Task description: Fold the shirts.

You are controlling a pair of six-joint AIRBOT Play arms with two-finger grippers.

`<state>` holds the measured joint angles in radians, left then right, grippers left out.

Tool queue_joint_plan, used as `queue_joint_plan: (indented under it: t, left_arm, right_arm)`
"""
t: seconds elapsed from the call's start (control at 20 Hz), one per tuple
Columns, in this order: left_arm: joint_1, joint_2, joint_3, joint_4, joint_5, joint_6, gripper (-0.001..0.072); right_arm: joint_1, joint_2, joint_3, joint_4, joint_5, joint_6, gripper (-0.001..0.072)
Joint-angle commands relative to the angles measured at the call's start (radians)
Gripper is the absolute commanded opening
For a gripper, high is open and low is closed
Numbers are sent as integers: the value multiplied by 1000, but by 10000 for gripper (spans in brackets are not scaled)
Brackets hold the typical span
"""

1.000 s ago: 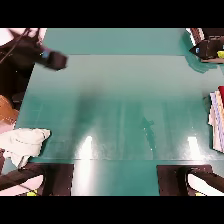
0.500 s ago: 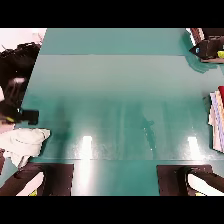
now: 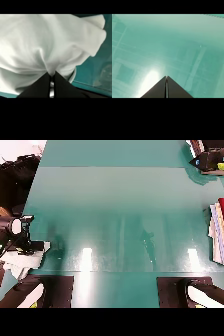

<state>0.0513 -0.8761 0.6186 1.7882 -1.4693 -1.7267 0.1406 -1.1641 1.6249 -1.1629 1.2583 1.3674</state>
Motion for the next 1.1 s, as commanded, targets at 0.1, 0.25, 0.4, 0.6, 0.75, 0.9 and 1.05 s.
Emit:
queue_joint_plan:
  t: [0.1, 0.25, 0.4, 0.6, 0.75, 0.9, 1.05]
  left_arm:
    - [1, 26, 89, 4, -9, -1, 28]
    - [-14, 74, 385, -15, -17, 11, 28]
    - [-78, 77, 756, -92, -29, 35, 28]
    - [-240, 77, 1021, -111, 79, -4, 26]
    - [-379, 41, 1035, -123, 154, -16, 26]
    - [-549, -98, 1035, -132, 157, -28, 26]
    - [-724, -296, 1035, -208, 193, -11, 28]
  right_arm:
    - [1, 2, 1, 0, -13, 0, 21]
    - [1, 30, 1, 2, -100, 0, 21]
    - [1, 72, 1, 1, -182, 0, 21]
    - [1, 92, 1, 1, -221, 0, 21]
    - [1, 91, 1, 1, -222, 0, 21]
    - [1, 91, 1, 1, -222, 0, 21]
    - [1, 91, 1, 1, -222, 0, 21]
